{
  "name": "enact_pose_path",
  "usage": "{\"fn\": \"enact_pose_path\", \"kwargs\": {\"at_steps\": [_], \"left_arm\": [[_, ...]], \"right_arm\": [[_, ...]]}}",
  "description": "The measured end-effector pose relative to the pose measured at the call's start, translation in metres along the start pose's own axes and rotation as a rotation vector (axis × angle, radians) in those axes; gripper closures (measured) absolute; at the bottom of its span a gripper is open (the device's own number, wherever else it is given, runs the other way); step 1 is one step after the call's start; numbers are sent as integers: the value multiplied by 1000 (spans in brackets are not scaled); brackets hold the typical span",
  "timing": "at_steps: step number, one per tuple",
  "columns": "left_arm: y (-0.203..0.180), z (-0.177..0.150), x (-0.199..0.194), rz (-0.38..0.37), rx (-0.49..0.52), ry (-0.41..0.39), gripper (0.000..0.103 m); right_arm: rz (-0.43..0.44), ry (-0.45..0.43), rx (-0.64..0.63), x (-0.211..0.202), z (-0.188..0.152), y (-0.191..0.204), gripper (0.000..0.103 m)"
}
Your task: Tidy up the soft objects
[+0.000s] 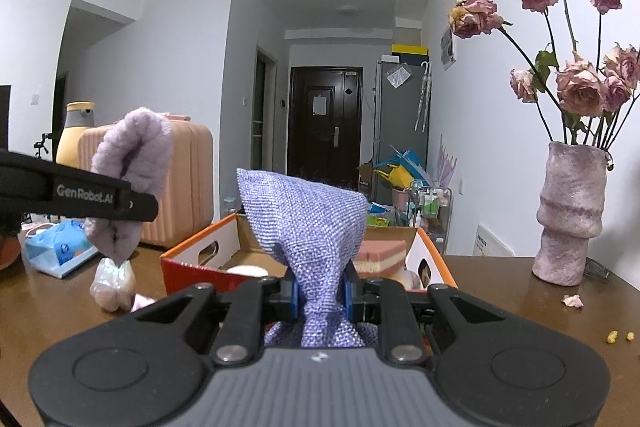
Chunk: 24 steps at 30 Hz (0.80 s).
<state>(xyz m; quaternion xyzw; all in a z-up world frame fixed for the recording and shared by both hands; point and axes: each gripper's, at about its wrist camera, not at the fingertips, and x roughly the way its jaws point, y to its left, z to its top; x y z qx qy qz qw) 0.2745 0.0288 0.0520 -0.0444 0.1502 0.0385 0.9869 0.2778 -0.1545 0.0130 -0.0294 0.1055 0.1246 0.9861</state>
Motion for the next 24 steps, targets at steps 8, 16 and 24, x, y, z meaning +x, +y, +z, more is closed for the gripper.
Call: {"fn": "enact_pose_path", "kwargs": {"at_steps": [8, 16, 24], "left_arm": [[1, 13, 30, -2, -15, -10, 72], [-2, 21, 62, 1, -16, -13, 72], [-8, 28, 99, -3, -21, -8, 72]], "right_arm": [[11, -19, 19, 30, 10, 0, 84], [23, -24, 22, 64, 17, 1, 84], [23, -24, 25, 99, 23, -1, 84]]}}
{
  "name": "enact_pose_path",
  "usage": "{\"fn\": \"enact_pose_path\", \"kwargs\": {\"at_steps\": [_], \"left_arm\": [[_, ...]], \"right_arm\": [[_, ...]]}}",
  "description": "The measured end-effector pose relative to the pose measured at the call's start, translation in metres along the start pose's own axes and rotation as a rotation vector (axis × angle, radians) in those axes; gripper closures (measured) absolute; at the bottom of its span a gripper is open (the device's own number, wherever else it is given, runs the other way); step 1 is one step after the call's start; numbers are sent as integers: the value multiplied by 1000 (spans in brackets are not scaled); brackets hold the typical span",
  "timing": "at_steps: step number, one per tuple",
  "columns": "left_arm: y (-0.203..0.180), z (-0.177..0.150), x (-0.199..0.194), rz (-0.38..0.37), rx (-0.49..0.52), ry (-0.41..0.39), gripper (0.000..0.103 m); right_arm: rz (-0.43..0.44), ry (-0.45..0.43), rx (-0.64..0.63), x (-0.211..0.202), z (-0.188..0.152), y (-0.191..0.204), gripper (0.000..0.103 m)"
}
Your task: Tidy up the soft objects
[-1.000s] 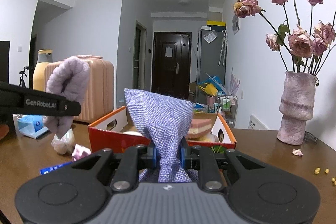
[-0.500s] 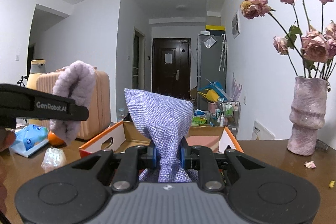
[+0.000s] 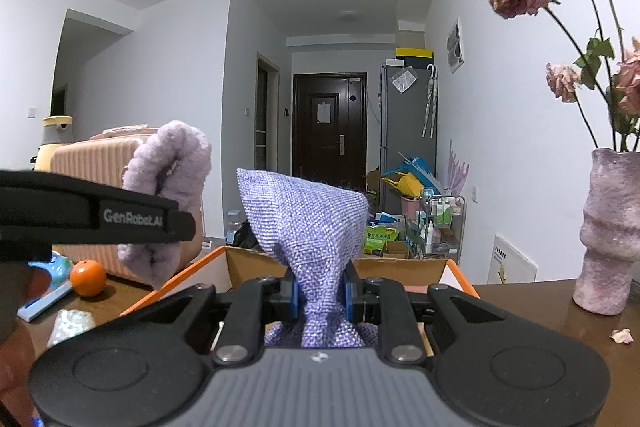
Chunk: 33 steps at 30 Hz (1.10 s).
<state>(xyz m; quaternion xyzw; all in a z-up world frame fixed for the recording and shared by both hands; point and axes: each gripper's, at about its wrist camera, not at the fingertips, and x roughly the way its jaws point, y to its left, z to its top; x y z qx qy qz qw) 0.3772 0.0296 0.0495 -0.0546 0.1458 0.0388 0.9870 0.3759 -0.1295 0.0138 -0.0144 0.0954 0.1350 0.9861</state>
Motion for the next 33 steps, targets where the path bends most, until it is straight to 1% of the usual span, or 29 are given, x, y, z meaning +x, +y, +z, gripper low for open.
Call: {"fn": "enact_pose_path", "kwargs": {"at_steps": [10, 20, 27, 33], "left_arm": [[-4, 8, 40, 13, -12, 4, 72], [-3, 15, 63, 39, -43, 14, 72], [1, 12, 85, 52, -63, 58, 72], [3, 8, 95, 53, -62, 89, 72]], "right_arm": [[7, 14, 12, 42, 4, -3, 84], [9, 45, 20, 75, 12, -4, 84], [13, 101, 32, 98, 12, -1, 84], [19, 120, 14, 104, 11, 1, 84]]}}
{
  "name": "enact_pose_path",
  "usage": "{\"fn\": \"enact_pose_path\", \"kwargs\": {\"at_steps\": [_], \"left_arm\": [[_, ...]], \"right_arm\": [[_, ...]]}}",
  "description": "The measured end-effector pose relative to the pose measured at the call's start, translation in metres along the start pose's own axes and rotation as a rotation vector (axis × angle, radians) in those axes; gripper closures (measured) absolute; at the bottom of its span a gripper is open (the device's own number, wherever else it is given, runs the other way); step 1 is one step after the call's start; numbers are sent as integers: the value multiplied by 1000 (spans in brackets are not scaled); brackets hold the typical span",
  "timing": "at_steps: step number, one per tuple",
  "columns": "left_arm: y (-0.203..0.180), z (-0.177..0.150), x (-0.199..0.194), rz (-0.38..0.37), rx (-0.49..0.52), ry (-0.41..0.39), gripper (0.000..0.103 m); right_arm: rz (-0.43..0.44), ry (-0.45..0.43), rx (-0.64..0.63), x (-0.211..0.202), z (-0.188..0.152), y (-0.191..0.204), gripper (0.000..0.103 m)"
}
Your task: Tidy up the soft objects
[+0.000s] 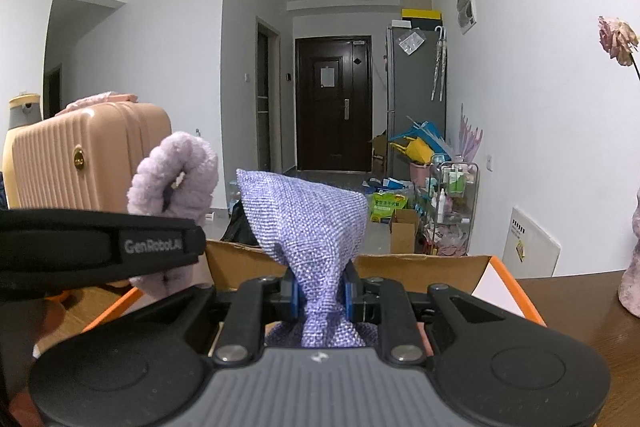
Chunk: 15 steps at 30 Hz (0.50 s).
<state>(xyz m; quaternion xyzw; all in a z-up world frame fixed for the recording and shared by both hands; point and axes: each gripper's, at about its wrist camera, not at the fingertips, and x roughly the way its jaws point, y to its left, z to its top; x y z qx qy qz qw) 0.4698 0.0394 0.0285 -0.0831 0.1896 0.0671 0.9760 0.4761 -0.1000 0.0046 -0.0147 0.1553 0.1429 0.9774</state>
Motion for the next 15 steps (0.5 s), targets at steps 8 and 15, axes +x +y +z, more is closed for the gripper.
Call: {"fn": "enact_pose_path", "kwargs": {"at_steps": [8, 15], "left_arm": [[-2, -4, 3, -1, 31, 4, 72], [-4, -5, 5, -5, 53, 11, 58]], "right_arm": [[-1, 18, -5, 3, -2, -2, 84], [-3, 42, -1, 7, 3, -3, 71]]}}
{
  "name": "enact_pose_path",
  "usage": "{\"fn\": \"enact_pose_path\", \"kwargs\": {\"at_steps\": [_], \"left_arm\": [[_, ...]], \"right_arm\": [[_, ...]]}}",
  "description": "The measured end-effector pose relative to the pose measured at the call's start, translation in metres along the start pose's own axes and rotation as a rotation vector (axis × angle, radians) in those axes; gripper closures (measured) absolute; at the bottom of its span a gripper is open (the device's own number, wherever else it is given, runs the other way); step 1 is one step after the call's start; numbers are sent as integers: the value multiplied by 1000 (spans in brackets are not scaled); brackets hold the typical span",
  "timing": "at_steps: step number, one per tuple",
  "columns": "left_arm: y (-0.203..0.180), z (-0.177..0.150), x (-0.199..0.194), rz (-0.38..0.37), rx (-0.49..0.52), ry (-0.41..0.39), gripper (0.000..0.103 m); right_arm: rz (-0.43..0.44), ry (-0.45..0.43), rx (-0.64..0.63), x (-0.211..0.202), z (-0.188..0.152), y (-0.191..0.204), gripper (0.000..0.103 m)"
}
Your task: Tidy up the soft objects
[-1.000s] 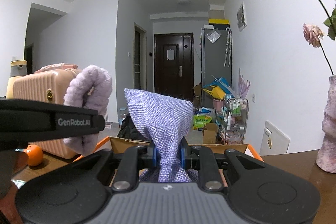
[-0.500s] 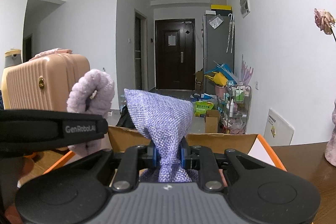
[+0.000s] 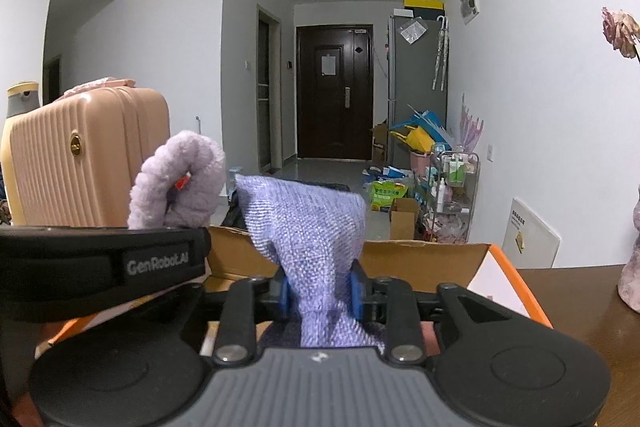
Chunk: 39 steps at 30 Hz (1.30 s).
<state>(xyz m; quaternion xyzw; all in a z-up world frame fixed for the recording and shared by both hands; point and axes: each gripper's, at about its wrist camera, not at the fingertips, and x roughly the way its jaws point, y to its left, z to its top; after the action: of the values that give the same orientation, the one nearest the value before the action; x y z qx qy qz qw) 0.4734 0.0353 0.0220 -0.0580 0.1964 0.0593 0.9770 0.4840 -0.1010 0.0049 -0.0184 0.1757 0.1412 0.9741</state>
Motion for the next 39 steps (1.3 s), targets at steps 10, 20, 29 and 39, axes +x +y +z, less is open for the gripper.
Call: {"fn": "enact_pose_path", "kwargs": {"at_steps": [10, 20, 29, 39], "left_arm": [[11, 1, -11, 59, -56, -45, 0], [6, 3, -14, 70, -37, -48, 0], [5, 4, -19, 77, -13, -41, 0], [8, -4, -40, 88, 15, -52, 0]], "right_arm": [[-70, -14, 43, -3, -3, -15, 0], [-70, -5, 64, -1, -3, -23, 0], [-70, -7, 47, -7, -5, -21, 0], [-70, -20, 27, -29, -10, -25, 0]]}}
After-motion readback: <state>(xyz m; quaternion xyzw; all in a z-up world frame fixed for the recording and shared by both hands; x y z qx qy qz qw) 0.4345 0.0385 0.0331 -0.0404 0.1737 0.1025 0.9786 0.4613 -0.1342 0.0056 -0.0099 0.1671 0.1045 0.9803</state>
